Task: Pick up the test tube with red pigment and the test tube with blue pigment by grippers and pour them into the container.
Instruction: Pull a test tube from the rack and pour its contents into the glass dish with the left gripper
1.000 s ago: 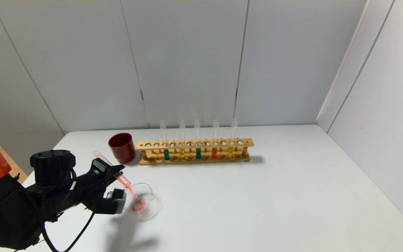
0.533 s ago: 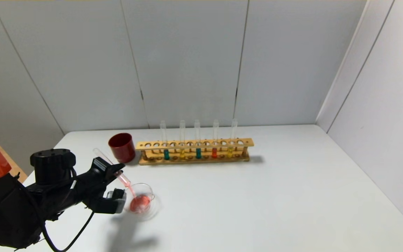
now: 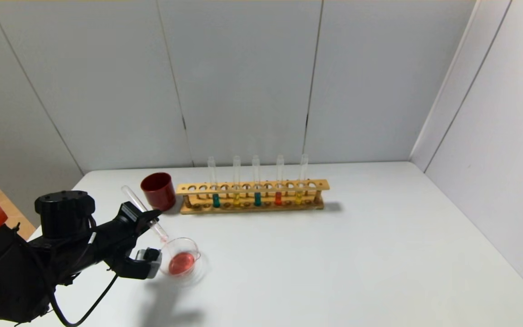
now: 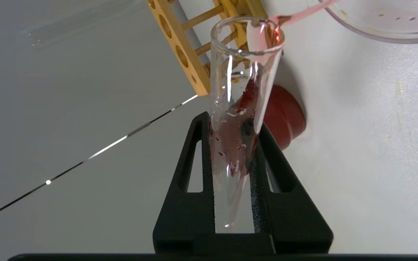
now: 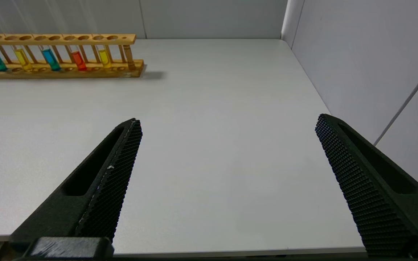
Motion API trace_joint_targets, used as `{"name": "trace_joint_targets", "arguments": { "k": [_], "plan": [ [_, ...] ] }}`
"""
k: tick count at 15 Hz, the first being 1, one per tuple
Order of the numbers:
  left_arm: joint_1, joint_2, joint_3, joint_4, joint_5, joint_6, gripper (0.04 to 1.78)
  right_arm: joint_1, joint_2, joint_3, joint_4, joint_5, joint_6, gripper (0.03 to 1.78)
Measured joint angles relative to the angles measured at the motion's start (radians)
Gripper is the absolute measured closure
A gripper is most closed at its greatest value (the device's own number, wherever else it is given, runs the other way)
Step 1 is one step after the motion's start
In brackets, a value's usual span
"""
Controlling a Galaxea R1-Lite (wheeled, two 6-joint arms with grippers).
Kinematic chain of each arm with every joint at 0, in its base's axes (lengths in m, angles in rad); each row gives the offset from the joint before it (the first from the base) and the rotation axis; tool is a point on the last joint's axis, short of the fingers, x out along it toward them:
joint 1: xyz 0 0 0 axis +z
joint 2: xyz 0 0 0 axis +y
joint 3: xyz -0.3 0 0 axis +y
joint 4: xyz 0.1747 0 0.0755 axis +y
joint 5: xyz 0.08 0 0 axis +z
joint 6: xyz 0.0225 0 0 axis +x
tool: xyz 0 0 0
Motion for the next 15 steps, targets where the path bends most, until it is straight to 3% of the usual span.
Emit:
{"name": "trace_joint_targets", "arguments": {
  "k": [8,15],
  "plan": [
    [-0.044,-0.029,-0.002,0.000,0.001,0.026,1.50,0.000,0.000,0.000,0.000,0.000,0.000,0.06],
    [-0.031,-0.051,-0.027,-0.002,0.004,0.178,1.50,0.000,0.000,0.000,0.000,0.000,0.000,0.06]
  ]
}}
